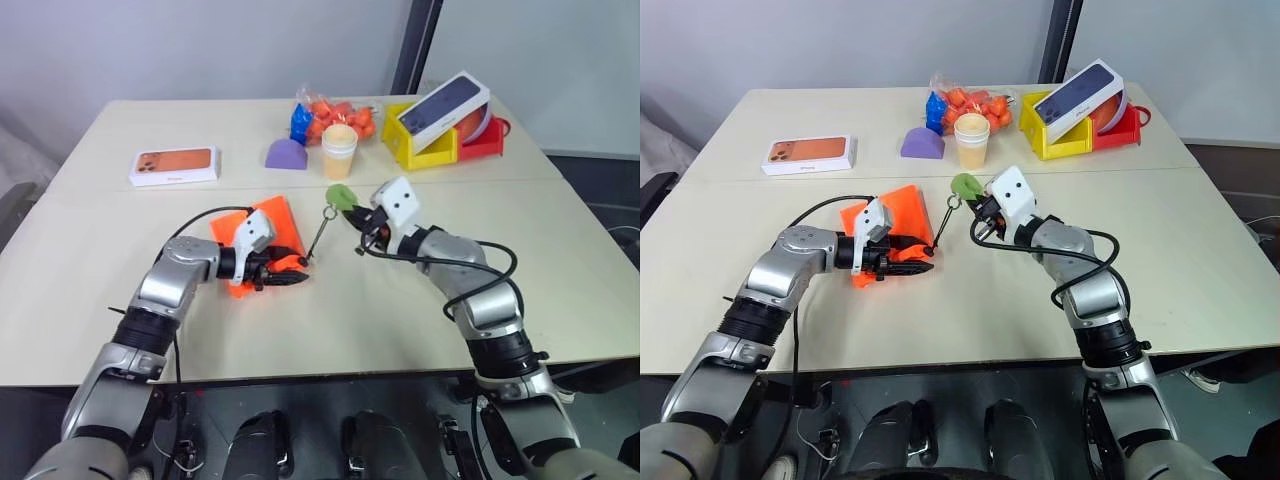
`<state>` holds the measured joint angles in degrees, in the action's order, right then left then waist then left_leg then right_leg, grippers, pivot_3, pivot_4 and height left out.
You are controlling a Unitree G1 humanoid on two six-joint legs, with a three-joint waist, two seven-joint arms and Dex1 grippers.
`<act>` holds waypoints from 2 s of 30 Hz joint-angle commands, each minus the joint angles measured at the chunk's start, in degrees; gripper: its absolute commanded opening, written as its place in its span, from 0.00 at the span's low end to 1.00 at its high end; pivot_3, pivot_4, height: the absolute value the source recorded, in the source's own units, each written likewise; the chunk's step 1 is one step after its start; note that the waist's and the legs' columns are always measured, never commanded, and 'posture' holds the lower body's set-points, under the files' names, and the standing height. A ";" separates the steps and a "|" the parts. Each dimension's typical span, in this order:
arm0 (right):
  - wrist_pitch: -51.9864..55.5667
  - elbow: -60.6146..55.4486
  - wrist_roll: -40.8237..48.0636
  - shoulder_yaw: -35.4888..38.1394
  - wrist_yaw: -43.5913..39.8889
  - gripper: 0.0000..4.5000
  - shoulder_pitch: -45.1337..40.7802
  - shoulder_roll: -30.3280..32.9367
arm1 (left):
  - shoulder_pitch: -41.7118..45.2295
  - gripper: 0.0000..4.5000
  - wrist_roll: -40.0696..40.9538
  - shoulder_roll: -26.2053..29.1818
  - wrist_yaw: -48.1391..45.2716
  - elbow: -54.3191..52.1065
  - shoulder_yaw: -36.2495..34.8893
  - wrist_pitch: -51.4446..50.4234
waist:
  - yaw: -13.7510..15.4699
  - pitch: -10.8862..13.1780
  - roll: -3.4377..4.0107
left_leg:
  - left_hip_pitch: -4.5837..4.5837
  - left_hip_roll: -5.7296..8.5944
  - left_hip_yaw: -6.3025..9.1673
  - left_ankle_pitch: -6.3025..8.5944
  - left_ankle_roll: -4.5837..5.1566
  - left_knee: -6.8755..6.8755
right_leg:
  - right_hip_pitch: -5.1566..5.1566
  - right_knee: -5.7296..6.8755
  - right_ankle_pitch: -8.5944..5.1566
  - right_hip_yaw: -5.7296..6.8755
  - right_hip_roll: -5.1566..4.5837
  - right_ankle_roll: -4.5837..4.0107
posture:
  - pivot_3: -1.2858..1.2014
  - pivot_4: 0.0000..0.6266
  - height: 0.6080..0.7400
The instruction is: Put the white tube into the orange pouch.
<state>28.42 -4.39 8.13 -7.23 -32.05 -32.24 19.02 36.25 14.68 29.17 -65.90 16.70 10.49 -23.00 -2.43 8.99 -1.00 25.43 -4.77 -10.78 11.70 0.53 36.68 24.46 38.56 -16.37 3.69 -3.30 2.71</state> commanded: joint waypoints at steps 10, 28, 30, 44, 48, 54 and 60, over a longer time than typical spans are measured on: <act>0.38 -2.95 0.59 0.01 0.04 0.00 -0.27 -0.12 | -1.03 0.48 3.58 -1.23 1.39 -3.38 -2.67 -4.27 | 0.03 0.00 0.00 | 0.01 -0.02 0.03 0.03 0.04 0.20 | -0.02 0.18 -0.01 0.00 -0.02 0.01 | 0.52 0.24 1.00; 0.55 -2.95 0.59 0.39 0.47 0.00 -0.67 -0.28 | -1.50 0.29 2.91 -0.40 0.28 -3.82 -2.74 -1.88 | 0.04 0.00 0.00 | 0.02 -0.02 0.04 0.05 0.07 0.25 | -0.02 0.20 -0.02 0.00 -0.12 0.01 | 0.52 0.24 1.00; 0.56 -2.98 0.61 0.38 0.49 0.00 -0.74 -0.33 | -1.52 0.52 3.21 -0.53 0.40 -4.68 -2.73 -2.42 | 0.04 0.00 0.00 | 0.02 -0.02 0.04 0.05 0.07 0.25 | -0.02 0.20 -0.02 0.00 -0.12 0.01 | 0.52 0.24 1.00; 0.65 -3.21 0.65 0.51 0.62 0.00 -0.99 -0.32 | -3.15 0.63 0.30 -0.47 1.04 -5.17 0.02 -2.04 | 0.04 0.00 0.00 | 0.02 -0.02 0.04 0.06 0.08 0.27 | -0.02 0.22 -0.02 0.00 -0.12 0.01 | 0.52 0.24 1.00; 0.68 -3.24 0.68 0.51 0.56 0.00 -1.04 -0.29 | -3.29 0.63 -0.07 -0.95 1.54 -5.13 0.26 -2.05 | 0.03 0.00 0.00 | 0.02 -0.02 0.04 0.06 0.09 0.28 | -0.02 0.23 -0.02 0.00 -0.13 0.01 | 0.52 0.24 1.00; 0.79 -3.36 0.69 0.46 0.57 0.00 -0.95 -0.30 | -3.35 0.52 -0.51 -1.11 1.69 -4.63 0.24 -2.07 | 0.01 0.00 0.00 | 0.01 -0.02 0.04 0.07 0.10 0.30 | -0.02 0.25 -0.02 0.00 -0.14 0.01 | 0.52 0.24 1.00; 0.76 -3.29 0.70 0.46 0.58 0.00 -1.07 -0.35 | -3.39 0.01 -0.90 -0.81 1.50 -4.45 0.33 -2.03 | 0.06 0.00 0.00 | 0.02 -0.02 0.04 0.08 0.11 0.30 | -0.02 0.25 -0.02 0.00 -0.15 0.01 | 0.52 0.24 1.00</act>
<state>29.60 -4.66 8.17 -7.59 -31.81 -32.20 19.00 32.26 14.00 28.04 -64.09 12.96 10.50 -25.57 -2.37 8.99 -1.00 25.46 -4.79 -10.74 11.78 0.65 36.99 24.44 38.81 -16.39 3.70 -3.45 2.72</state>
